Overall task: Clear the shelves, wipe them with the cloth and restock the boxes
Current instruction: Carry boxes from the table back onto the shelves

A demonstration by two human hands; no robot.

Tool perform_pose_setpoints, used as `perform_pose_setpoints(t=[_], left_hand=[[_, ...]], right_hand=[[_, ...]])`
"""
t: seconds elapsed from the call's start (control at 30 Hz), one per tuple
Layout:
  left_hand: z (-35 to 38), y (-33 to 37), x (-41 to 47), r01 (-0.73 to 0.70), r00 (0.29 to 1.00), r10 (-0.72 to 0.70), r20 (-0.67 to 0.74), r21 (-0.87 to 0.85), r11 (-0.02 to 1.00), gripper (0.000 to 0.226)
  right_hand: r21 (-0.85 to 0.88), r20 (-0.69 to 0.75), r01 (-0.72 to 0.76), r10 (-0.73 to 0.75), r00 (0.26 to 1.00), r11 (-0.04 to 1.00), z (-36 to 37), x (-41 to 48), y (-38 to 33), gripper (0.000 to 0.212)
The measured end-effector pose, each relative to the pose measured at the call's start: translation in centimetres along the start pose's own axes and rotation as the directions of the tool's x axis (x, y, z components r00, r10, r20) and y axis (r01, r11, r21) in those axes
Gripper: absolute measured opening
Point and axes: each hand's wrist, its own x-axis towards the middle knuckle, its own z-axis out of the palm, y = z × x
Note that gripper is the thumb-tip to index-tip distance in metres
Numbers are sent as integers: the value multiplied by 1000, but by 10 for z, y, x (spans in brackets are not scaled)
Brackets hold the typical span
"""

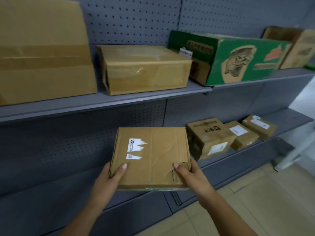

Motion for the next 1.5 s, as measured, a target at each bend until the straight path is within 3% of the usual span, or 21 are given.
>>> perform_pose_setpoints(t=[0.1, 0.2, 0.37, 0.63, 0.93, 1.03, 1.13, 1.33, 1.5], left_hand=[[43, 13, -7, -28, 998, 27, 63, 14, 1000, 38], [89, 22, -14, -62, 991, 58, 121, 30, 998, 47], [173, 45, -38, -123, 970, 114, 215, 28, 992, 56], [299, 81, -80, -185, 896, 164, 412, 11, 983, 47], [423, 108, -111, -320, 803, 243, 544, 49, 946, 52], [461, 118, -114, -346, 740, 259, 621, 21, 938, 62], [499, 129, -115, -334, 678, 233, 697, 9, 943, 51], [577, 152, -105, -353, 548, 236, 803, -34, 935, 65], [632, 167, -94, -388, 452, 212, 867, -23, 921, 102]], right_hand=[[39, -55, 6, -3, 998, 999, -46, -17, 7, 66], [71, -121, 2, 6, 993, 997, -95, -33, 18, 65], [94, -223, 5, 16, 975, 996, -179, -63, 36, 82], [132, -399, 77, -18, 917, 988, -298, -119, 58, 55], [157, -576, 102, 7, 818, 982, -405, -164, 86, 61], [169, -636, 101, 30, 771, 981, -434, -171, 95, 65], [190, -671, 95, 59, 739, 977, -462, -175, 102, 68], [204, -766, 106, 91, 636, 973, -508, -177, 104, 56], [240, -798, 113, 130, 588, 964, -540, -181, 105, 69]])
